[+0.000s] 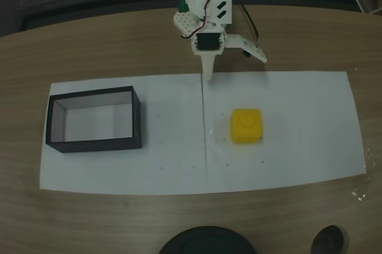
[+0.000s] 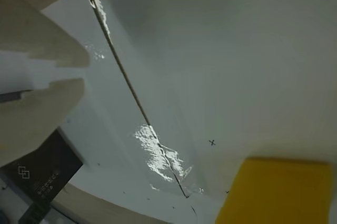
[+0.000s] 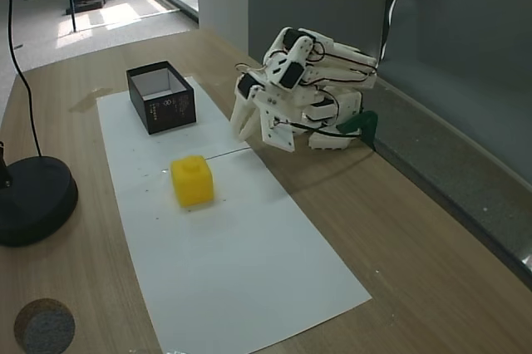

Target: Grab a yellow square and put it in the box.

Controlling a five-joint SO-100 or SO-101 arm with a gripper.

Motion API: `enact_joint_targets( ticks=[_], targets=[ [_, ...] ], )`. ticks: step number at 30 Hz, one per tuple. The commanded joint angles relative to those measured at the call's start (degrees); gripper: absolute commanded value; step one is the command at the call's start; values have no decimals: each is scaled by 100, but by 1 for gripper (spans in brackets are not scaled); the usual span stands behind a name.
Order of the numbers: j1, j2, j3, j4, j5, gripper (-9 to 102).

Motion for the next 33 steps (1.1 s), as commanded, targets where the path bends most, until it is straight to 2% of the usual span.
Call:
enact_joint_targets(
  ticks=[1,8,15,24,27,33],
  targets=[
    [0,114,-396,-650,-18,1],
    [-686,44,-914,-835,-18,22],
    [-756,-237,-1863,-817,-18,24],
    [-773,-3270,-3357,-721,-44,24],
    [-1081,-4430,-4166,-334,-378,29],
    [-1925,-6214,-5616,624,-404,35]
  ],
)
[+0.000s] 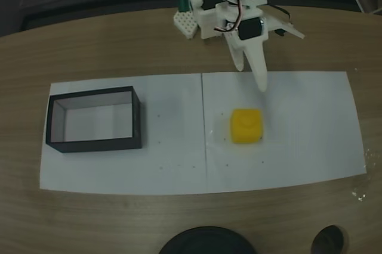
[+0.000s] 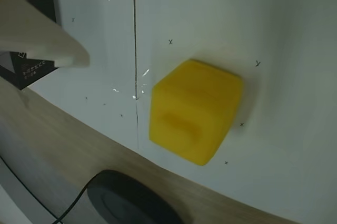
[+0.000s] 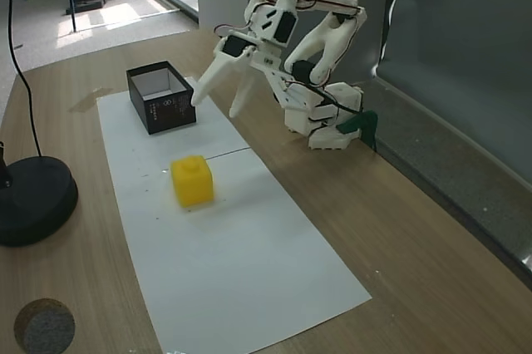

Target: Grab a yellow square and put it in the box.

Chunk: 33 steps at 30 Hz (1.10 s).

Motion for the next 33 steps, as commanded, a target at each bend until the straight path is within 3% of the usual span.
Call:
enact_joint_targets(
  ticks=[1,16,26,30,33],
  targets=[
    [-185,-844,-817,193,-26,35],
    [158,-4263,-2355,264,686,41],
    [149,-5344,-3146,229,729,41],
    [167,-5651,-3146,185,686,39],
    [167,-5766,-3146,185,677,27]
  ],
)
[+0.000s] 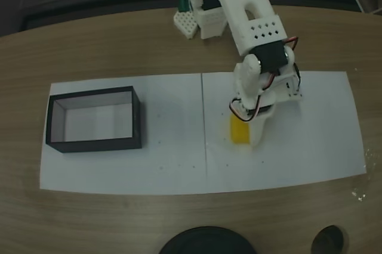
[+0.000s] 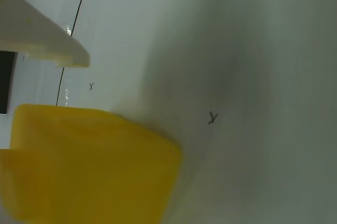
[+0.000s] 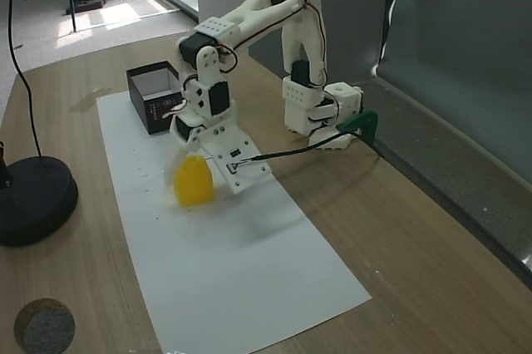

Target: Grab a yellow square and put it in the box.

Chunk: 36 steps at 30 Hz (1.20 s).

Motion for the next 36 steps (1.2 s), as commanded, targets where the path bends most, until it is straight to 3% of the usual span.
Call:
enact_joint_targets(
  ticks=[1,4,7,10,14,18,26,36],
  targets=[
    [-9,44,-237,62,-9,21],
    [-9,35,-378,79,0,8],
    [18,53,-721,237,0,9],
    [264,264,-1723,896,-9,9],
    [1037,817,-3727,1793,-299,9],
    [2417,1134,-5309,2294,-896,9],
    [5344,747,-5432,2268,-1705,9],
    [6135,-896,-5449,2268,-1890,9]
  ],
)
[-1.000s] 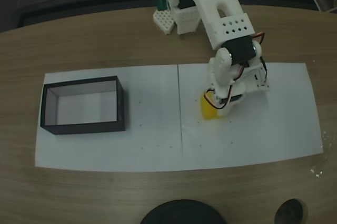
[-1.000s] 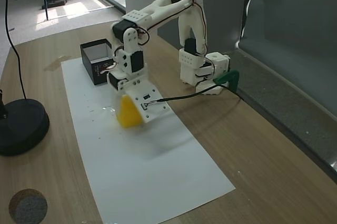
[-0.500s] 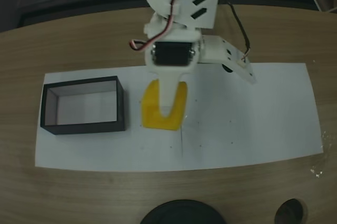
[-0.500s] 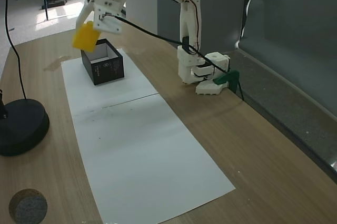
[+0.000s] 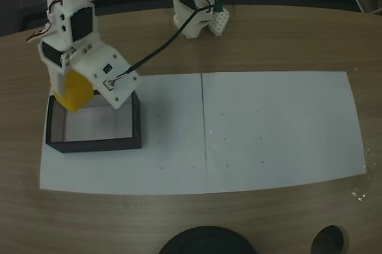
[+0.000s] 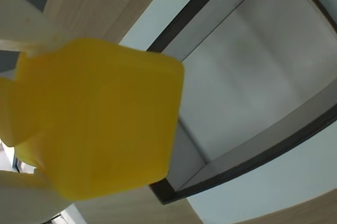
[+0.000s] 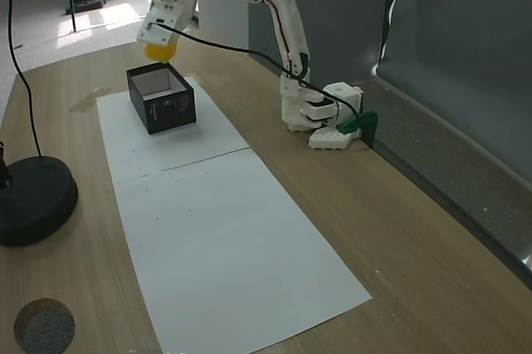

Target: Grab a yellow square and put it in the box.

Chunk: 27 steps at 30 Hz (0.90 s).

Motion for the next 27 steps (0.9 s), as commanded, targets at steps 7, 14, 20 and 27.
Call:
enact_joint_targets(
  ticks=[7,14,20,27],
  targets=[
    [-44,-835,-369,-9,18,9],
    [-35,-984,-369,-211,9,9],
    [-44,-984,-369,-211,0,9],
    [-9,-923,-369,-202,185,35]
  ],
)
